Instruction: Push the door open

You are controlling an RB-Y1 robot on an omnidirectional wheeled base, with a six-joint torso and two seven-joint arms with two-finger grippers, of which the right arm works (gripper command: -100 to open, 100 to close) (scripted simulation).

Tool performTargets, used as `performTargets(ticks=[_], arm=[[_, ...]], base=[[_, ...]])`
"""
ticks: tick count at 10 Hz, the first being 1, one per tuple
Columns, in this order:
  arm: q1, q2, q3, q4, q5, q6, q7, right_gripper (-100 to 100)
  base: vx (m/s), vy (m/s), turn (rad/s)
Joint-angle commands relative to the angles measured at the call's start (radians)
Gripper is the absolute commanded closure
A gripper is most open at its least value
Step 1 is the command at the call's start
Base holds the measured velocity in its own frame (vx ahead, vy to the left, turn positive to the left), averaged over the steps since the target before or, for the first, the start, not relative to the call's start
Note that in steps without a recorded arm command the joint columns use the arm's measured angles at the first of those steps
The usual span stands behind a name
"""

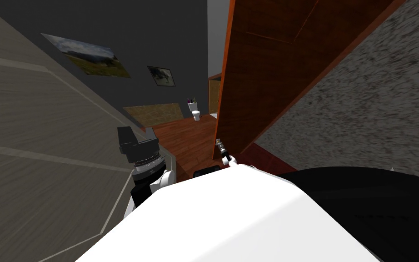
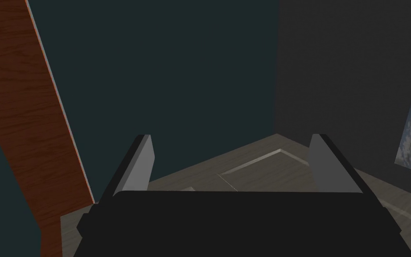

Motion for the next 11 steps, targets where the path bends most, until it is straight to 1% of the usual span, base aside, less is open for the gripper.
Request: performTargets(ticks=[1,2,3,9,10,11], arm=[[0.000,0.000,-0.001,-0.001,-0.001,-0.002,-0.001,100],[0.000,0.000,-0.001,-0.001,-0.001,-0.002,-0.001,100],[0.002,-0.006,-0.013,0.002,-0.009,0.002,0.006,100],[0.002,-0.020,-0.058,0.004,-0.037,0.007,0.024,100],[0.002,-0.020,-0.058,0.004,-0.037,0.007,0.024,100],[0.002,-0.025,-0.077,0.005,-0.050,0.009,0.033,100]], base=[[-0.008,0.001,-0.003],[0.000,0.000,0.000],[0.113,0.030,-0.041],[0.173,0.049,-0.037],[0.131,0.028,-0.033],[0.171,0.036,-0.044]])
